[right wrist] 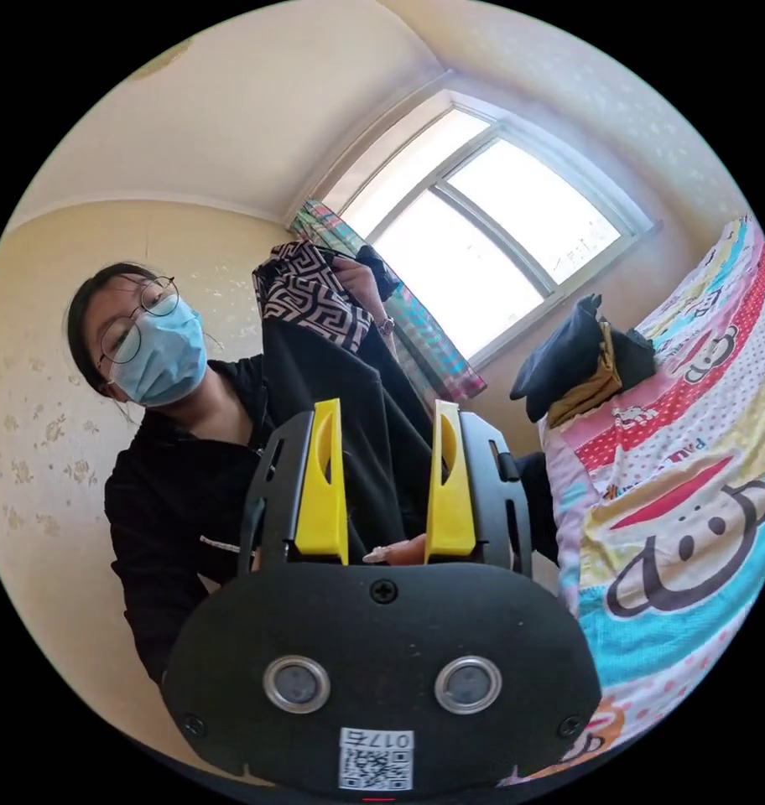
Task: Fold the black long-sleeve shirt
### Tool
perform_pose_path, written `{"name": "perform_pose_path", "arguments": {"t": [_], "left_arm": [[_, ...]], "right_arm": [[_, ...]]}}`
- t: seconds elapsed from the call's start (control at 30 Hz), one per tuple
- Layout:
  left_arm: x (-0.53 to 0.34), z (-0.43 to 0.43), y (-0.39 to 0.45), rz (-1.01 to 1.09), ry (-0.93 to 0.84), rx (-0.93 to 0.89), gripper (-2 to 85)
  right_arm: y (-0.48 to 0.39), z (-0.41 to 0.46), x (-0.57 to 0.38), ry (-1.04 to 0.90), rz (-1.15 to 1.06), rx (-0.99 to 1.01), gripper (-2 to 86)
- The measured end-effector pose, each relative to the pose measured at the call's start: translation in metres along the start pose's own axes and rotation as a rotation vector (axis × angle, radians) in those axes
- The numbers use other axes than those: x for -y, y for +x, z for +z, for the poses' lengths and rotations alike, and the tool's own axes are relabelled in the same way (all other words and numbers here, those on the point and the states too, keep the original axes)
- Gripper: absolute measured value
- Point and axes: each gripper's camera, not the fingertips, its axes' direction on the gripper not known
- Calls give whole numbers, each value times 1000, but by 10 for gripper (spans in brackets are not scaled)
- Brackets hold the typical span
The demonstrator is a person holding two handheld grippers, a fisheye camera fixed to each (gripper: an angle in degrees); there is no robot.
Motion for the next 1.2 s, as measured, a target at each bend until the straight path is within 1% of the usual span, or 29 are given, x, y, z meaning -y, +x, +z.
{"name": "perform_pose_path", "arguments": {"t": [0.1, 0.13, 0.23, 0.37, 0.47, 0.53, 0.6, 0.67, 0.73, 0.77, 0.83, 0.87, 0.9, 0.93, 0.97, 1.0, 1.03, 1.1, 1.13, 1.2], "left_arm": [[-17, -19, 1, 0, 89, -73, 3], [-24, -26, 0, 1, 127, -116, 3], [-38, -41, 1, -3, 177, -157, 3], [-51, -53, 7, -10, 182, -117, 3], [-60, -62, 14, -17, 198, -113, 3], [-67, -66, 20, -15, 197, -105, 3], [-71, -70, 27, -11, 202, -85, 3], [-74, -75, 34, -9, 216, -67, 3], [-75, -83, 46, -8, 214, -36, 3], [-75, -85, 50, -9, 208, -19, 3], [-75, -93, 68, -17, 166, 89, 3], [-75, -95, 74, -22, 154, 126, 2], [-76, -99, 84, -38, 131, 206, 2], [-77, -103, 94, -61, 110, 292, 2], [-78, -106, 99, -74, 102, 335, 1], [-80, -109, 109, -92, 89, 418, 1], [-82, -112, 118, -106, 82, 504, 1], [-86, -114, 129, -124, 87, 604, 0], [-88, -114, 135, -128, 101, 656, 0], [-85, -108, 146, -111, 121, 745, 1]], "right_arm": [[19, 23, -12, 67, 38, 154, 125], [21, 28, -14, 84, 40, 160, 124], [19, 55, -19, 128, 21, 122, 121], [3, 104, -9, 23, -63, 105, 131], [-2, 134, -7, -83, -117, 28, 133], [3, 143, -12, -45, -113, 15, 124], [11, 150, -20, 16, -128, 143, 79], [12, 153, -25, 26, -130, 207, 49], [8, 147, -29, 68, -126, 200, 36], [3, 137, -30, 107, -116, 168, 31], [-14, 114, -30, 187, -134, 109, 26], [-31, 96, -30, 251, -158, 45, 23], [-53, 81, -26, 296, -174, -47, 20], [-65, 75, -23, 302, -184, -101, 20], [-94, 68, -12, 296, -212, -219, 18], [-123, 67, 2, 274, -249, -330, 16], [-138, 68, 10, 262, -271, -378, 16], [-196, 82, 47, 208, -350, -545, 13], [-210, 88, 56, 202, -372, -588, 13], [-263, 115, 91, 171, -448, -766, 10]]}}
